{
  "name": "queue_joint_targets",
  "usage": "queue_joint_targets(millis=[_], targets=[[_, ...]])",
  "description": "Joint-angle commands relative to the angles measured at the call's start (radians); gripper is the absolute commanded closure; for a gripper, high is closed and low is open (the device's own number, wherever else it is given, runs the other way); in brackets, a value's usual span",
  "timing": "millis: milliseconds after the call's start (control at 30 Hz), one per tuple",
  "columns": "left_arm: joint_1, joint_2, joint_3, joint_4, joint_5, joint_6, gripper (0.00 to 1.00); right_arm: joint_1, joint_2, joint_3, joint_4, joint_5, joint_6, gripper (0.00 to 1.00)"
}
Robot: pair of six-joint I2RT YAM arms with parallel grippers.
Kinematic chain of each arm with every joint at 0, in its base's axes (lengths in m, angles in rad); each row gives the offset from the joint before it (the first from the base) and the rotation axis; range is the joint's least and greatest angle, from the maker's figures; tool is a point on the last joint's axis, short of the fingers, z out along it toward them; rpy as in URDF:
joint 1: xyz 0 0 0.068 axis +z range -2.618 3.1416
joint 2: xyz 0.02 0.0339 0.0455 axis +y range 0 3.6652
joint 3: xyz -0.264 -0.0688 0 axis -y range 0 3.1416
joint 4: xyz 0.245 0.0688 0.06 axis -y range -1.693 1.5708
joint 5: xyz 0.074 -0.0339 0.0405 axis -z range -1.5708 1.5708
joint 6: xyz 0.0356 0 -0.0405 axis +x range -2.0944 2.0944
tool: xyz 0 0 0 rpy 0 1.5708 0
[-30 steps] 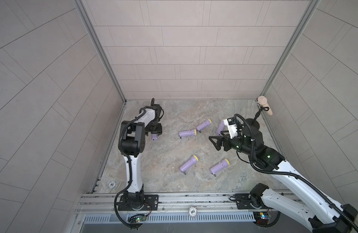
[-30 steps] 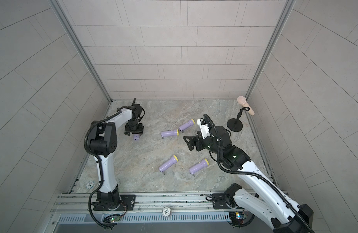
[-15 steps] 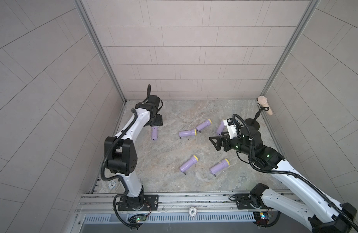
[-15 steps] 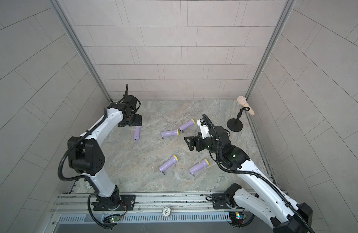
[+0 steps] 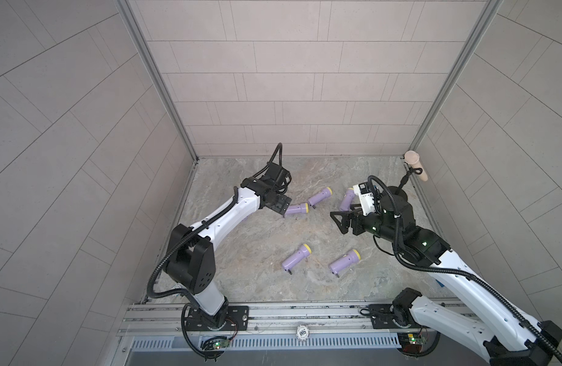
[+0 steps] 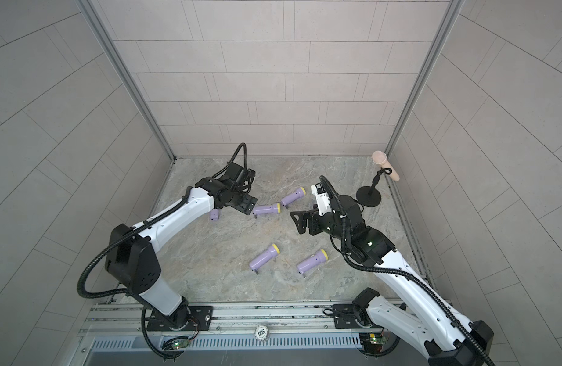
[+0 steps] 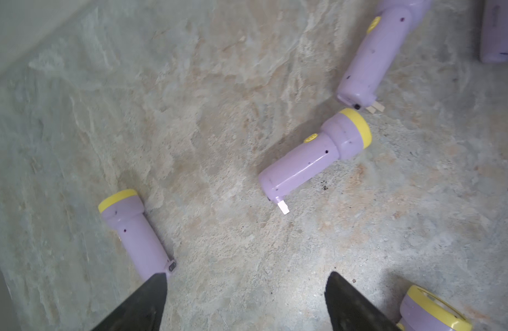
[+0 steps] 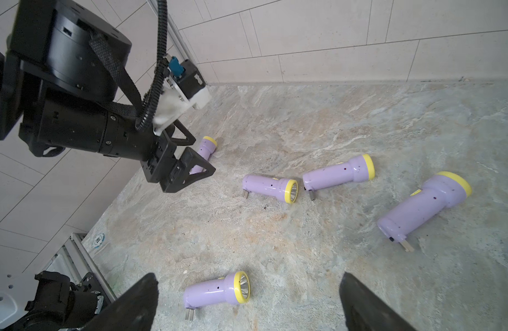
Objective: Close the plug at the bottom of the flashlight
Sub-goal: Place the flashlight at the center of the board, then pick up the flashlight from the center of the board.
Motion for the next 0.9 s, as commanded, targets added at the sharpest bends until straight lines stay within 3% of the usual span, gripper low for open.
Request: queue_joint_targets(millis=[0, 367, 867], targets=[[-0.014, -0.017, -0.033, 0.077, 0.009, 0.177, 0.09, 0.004, -0.035, 0.004, -0.004, 0.027, 0.003, 0.0], [-0.027, -0.01, -0.103, 0.161, 0.276, 0.456, 0.11, 0.004, -0.05, -0.014, 0.011, 0.033, -0.005, 0.0], [-0.028, 0.204, 0.072, 0.004, 0.243, 0.641, 0.15, 0.004, -0.041, -0.031, 0.022, 0.039, -0.007, 0.0]])
